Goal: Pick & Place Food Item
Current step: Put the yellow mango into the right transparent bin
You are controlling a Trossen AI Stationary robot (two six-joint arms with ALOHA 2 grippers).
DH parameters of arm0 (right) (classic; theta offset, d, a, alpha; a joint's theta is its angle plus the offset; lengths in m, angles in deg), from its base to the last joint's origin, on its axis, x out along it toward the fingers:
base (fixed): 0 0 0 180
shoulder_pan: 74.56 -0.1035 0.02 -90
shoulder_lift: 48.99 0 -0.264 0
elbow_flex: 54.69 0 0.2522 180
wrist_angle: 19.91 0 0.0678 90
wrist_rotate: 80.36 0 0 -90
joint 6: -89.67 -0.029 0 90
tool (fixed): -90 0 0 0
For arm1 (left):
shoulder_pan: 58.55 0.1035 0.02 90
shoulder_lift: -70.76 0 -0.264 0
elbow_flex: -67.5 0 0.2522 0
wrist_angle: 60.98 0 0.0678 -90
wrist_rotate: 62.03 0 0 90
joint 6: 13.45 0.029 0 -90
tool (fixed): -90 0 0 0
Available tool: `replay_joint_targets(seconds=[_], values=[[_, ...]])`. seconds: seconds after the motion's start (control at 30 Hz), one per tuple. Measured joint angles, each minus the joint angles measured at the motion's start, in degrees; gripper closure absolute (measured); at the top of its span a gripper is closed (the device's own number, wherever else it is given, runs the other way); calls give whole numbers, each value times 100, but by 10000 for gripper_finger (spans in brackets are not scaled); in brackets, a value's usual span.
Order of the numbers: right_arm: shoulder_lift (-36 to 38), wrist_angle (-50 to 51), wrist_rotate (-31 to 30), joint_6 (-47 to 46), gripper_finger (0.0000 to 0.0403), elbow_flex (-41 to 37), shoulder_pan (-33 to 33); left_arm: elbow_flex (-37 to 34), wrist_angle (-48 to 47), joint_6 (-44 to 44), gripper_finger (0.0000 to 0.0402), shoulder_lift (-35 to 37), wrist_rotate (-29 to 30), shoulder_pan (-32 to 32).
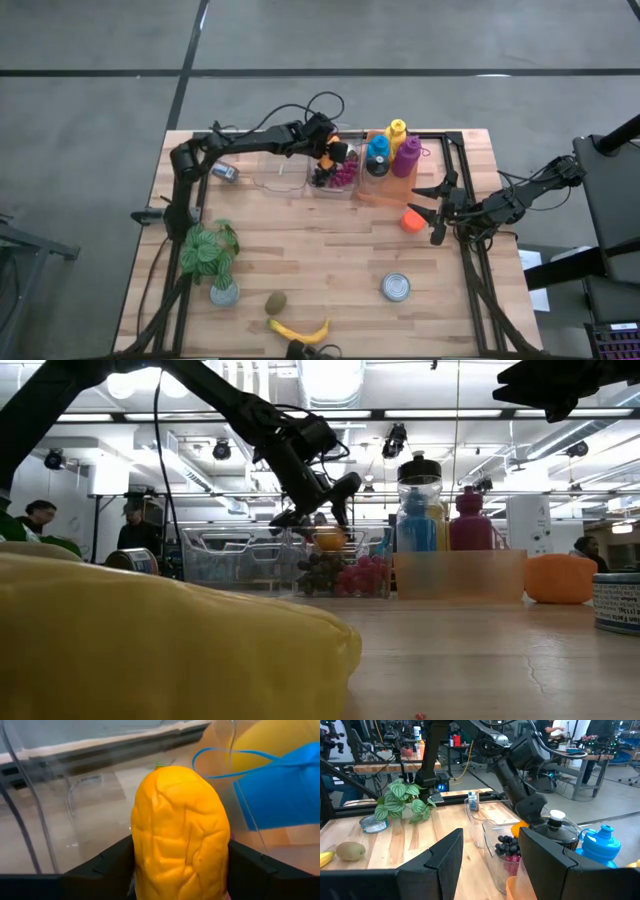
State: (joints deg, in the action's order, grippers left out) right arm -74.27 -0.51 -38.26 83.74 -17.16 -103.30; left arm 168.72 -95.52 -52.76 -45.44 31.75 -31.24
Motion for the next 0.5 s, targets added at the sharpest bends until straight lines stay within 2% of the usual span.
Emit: replay_joint_targets(seconds=[0.23,0.5], values=[[0,1,0,8,213,0,0,0,-85,-16,112,0,2,33],[0,0,0,5,213,0,0,-2,-81,-17,97,0,1,33]])
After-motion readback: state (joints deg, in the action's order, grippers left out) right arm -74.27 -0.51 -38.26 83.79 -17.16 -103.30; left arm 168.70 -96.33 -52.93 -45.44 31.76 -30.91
